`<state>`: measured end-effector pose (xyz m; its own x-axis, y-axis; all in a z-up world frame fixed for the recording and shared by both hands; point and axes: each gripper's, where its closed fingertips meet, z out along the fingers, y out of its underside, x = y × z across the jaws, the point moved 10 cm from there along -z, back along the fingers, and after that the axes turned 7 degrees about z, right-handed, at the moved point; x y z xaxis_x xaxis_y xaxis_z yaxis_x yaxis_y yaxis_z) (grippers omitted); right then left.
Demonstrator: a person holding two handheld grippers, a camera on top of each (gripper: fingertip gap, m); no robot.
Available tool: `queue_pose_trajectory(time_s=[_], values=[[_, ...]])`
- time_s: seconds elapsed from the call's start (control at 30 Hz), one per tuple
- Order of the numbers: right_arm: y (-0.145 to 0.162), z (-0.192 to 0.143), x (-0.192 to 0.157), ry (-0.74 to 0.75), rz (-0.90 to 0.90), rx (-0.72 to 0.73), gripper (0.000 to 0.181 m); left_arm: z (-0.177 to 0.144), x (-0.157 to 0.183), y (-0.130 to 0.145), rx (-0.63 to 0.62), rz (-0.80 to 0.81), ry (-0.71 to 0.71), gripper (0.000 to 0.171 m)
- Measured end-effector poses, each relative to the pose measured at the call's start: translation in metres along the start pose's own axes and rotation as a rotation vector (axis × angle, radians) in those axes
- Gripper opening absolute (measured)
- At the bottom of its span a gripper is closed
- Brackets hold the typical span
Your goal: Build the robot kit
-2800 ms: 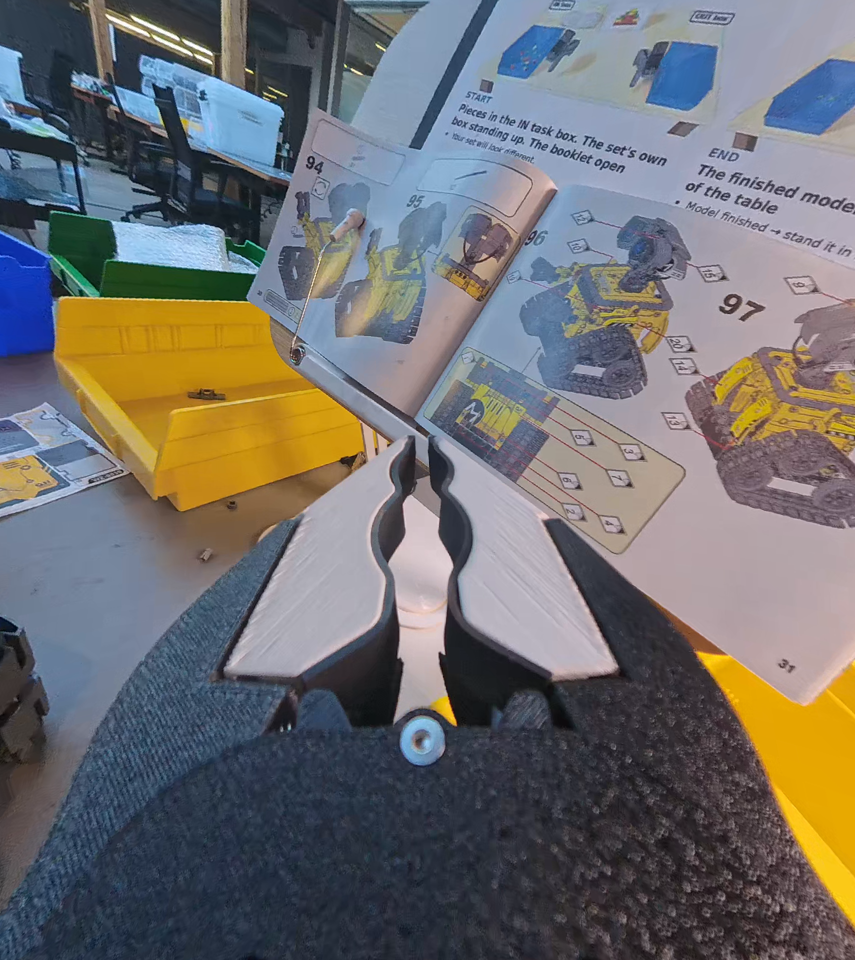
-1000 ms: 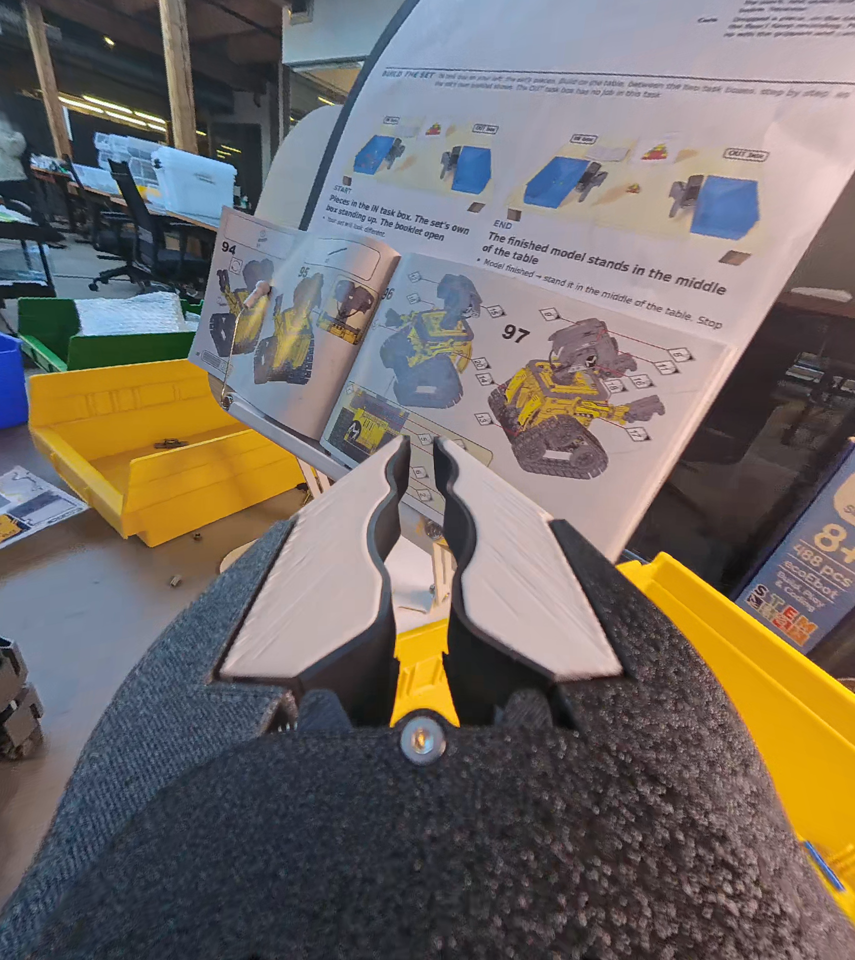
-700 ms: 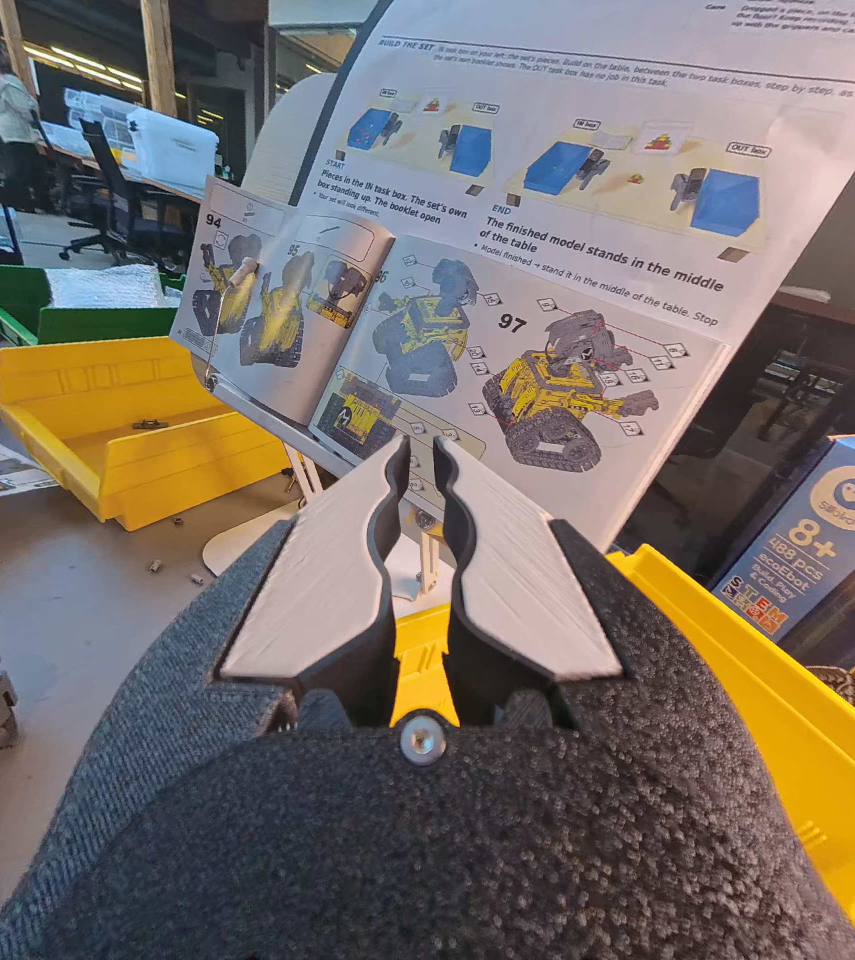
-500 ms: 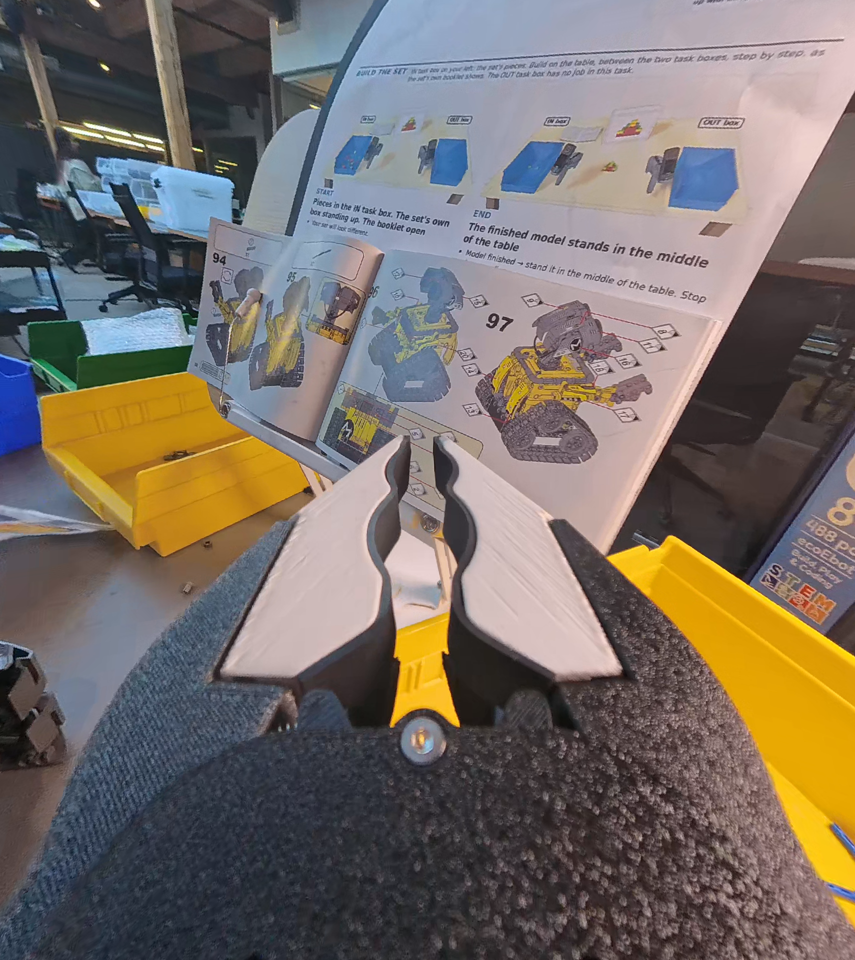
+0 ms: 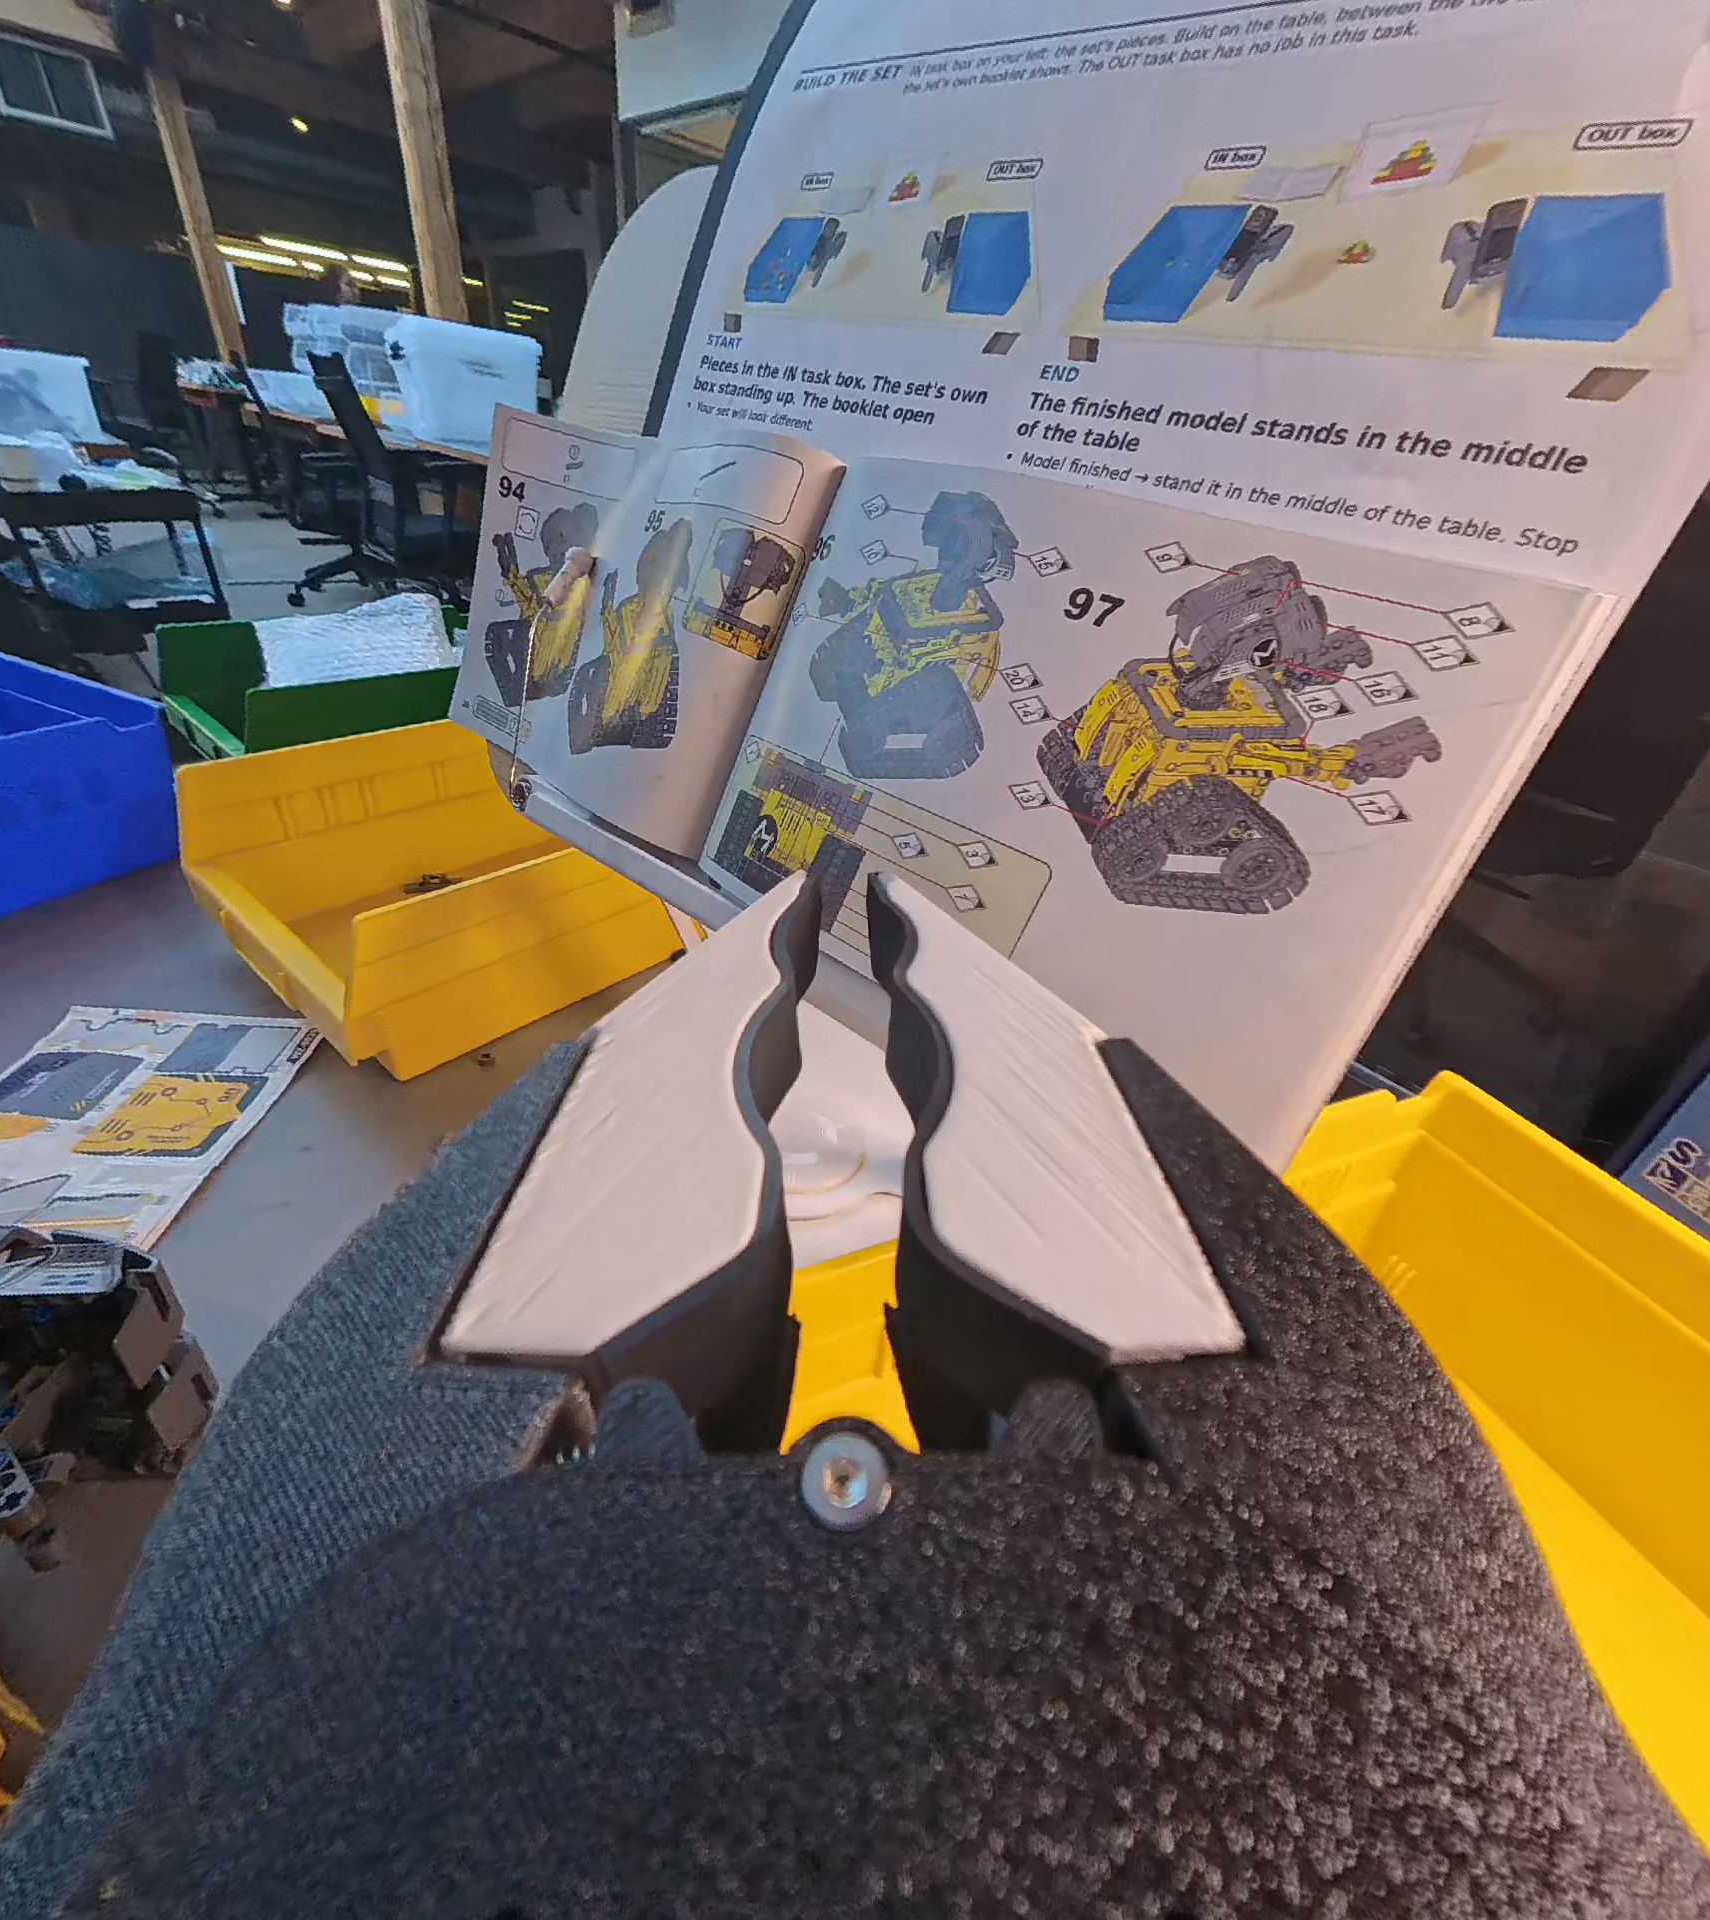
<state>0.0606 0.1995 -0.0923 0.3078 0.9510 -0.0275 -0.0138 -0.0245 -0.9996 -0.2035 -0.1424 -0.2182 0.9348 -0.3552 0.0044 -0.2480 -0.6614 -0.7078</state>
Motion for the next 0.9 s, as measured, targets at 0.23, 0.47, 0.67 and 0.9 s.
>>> queue_pose_trajectory(time_s=[0.23, 0.47, 0.67, 0.9], values=[[0.008, 0.004, 0.001, -0.001, 0.001, -0.031, 0.009, 0.012, 0.006, 0.005, -0.159, 0.129, -0.011, 0.044], [0.017, 0.008, 0.004, -0.006, 0.019, -0.06, 0.009, -0.003, 0.008, -0.002, -0.105, 0.18, -0.035, 0.007], [0.021, 0.012, 0.002, -0.041, 0.03, -0.069, 0.01, -0.061, 0.01, -0.031, 0.26, 0.201, -0.038, 0.0], [0.007, 0.013, -0.035, -0.336, 0.001, -0.035, 0.019, -0.1, 0.006, -0.09, 0.562, 0.386, -0.137, 0.0]])
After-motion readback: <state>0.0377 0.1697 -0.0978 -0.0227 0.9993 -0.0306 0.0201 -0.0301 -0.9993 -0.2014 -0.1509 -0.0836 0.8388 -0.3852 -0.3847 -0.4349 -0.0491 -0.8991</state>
